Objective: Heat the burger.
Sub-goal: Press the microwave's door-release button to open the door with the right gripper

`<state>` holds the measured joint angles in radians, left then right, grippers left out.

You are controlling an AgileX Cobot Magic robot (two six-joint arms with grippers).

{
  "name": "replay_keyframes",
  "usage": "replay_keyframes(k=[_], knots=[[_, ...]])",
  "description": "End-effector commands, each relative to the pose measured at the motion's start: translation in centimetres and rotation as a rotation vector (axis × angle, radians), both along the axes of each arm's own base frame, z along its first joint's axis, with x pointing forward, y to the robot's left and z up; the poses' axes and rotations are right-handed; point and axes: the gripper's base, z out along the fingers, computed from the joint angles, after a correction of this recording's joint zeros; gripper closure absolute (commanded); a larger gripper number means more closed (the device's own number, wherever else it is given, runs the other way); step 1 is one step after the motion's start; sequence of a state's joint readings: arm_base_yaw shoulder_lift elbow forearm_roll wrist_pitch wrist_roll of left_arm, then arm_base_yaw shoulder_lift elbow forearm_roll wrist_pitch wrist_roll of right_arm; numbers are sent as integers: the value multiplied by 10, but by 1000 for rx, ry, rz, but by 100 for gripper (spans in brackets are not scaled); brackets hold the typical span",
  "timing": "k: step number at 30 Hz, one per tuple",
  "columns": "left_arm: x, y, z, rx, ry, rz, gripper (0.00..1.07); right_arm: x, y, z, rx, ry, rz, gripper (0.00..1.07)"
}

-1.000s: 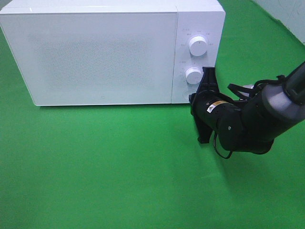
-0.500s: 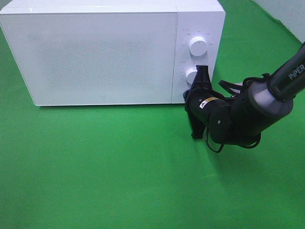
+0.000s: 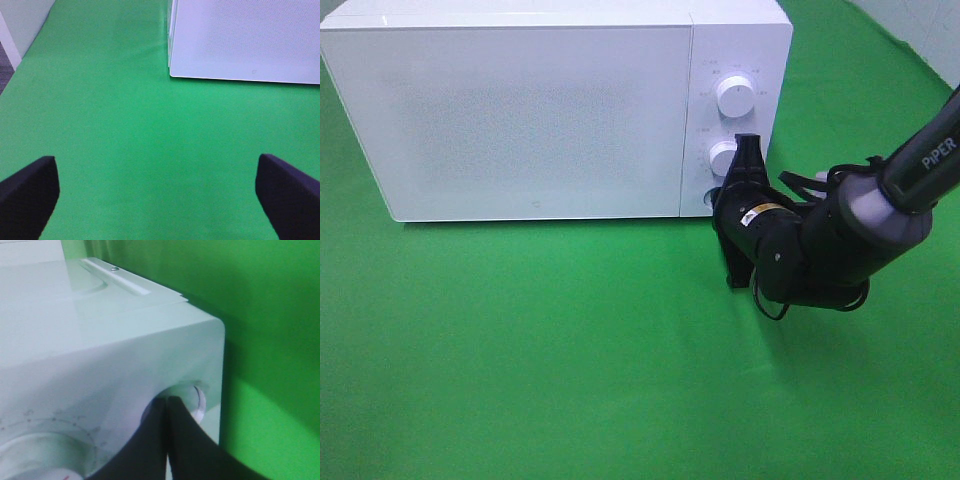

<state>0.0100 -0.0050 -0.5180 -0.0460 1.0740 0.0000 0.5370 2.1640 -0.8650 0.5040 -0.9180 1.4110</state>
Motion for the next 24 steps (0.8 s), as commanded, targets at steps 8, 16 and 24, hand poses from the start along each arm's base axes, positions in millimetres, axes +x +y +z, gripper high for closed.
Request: replay_keyframes(k=[8, 16, 24], knots=[[0, -1, 0, -6, -8, -9, 7, 21, 0, 31, 32, -234, -64, 107], [0, -1, 0, -6, -8, -9, 7, 37, -4, 59, 75, -434, -195, 107], [0, -1, 0, -6, -8, -9, 7, 50, -6, 91, 6, -657, -261, 107]])
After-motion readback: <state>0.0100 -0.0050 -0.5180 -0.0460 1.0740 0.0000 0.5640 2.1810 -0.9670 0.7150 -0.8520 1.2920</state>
